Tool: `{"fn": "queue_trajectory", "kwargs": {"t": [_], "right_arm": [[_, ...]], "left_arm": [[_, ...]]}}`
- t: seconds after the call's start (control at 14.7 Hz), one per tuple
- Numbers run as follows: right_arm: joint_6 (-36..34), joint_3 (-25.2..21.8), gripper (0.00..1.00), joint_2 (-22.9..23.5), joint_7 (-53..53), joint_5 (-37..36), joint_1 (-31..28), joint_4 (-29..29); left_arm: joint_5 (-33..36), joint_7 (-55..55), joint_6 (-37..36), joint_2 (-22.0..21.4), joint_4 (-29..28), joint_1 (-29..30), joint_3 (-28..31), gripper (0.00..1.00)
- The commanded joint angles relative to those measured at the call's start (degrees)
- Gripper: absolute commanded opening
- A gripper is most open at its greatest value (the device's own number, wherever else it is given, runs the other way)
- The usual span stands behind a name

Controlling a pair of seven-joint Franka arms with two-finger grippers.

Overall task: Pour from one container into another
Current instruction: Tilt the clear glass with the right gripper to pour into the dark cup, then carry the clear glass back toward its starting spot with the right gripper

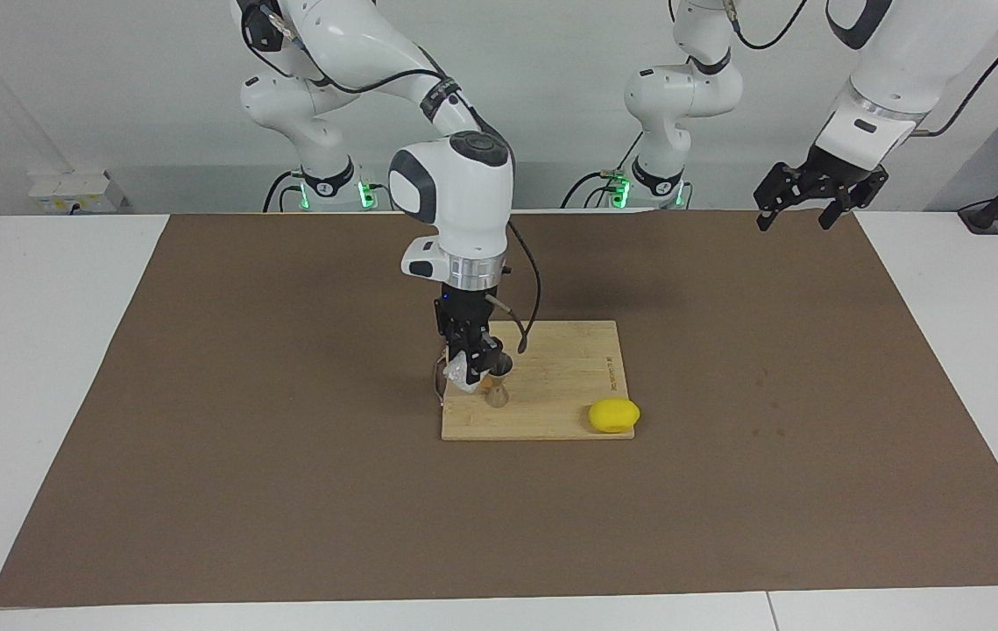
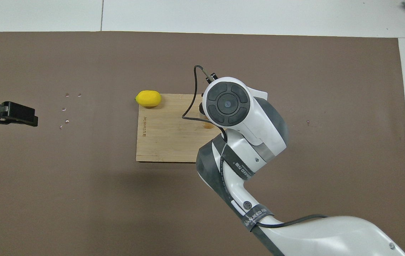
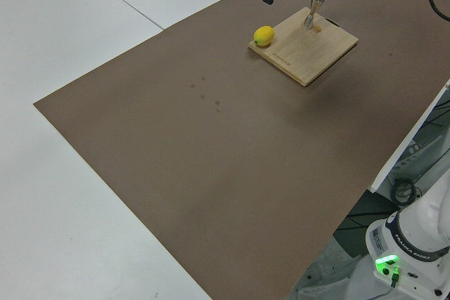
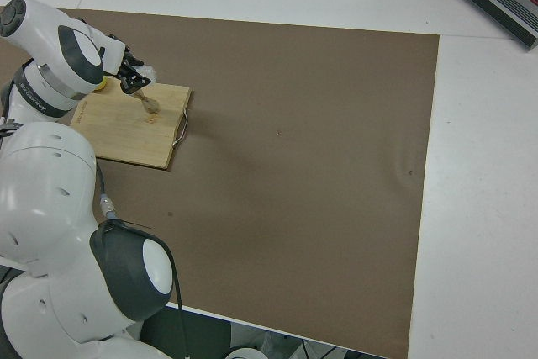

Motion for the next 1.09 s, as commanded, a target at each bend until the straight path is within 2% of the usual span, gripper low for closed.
{"fn": "queue_trajectory", "kwargs": {"t": [0.0,0.61,0.81,1.02], "right_arm": [[-1.15,0.50,0.00,-0.22,0.21,4.67,-1.36,1.06],[-3.26,0.59,0.00,-0.13,-4.79,21.71,-8.64,0.80],[-5.63,0.50,0.00,-0.74,-11.54,30.49,-15.04,-1.04],[-6.52,0.50,0.00,-2.59,-20.77,37.36,-21.29,-5.96]], "left_arm": [[1.17,0.24,0.41,-1.89,-2.07,-0.22,0.25,1.00],[1.17,0.24,0.41,-1.89,-2.16,-0.22,0.25,1.00],[1.17,0.24,0.41,-1.89,-2.16,-0.22,0.25,1.00],[1.17,0.24,0.41,-1.89,-2.07,-0.22,0.25,1.00]]}}
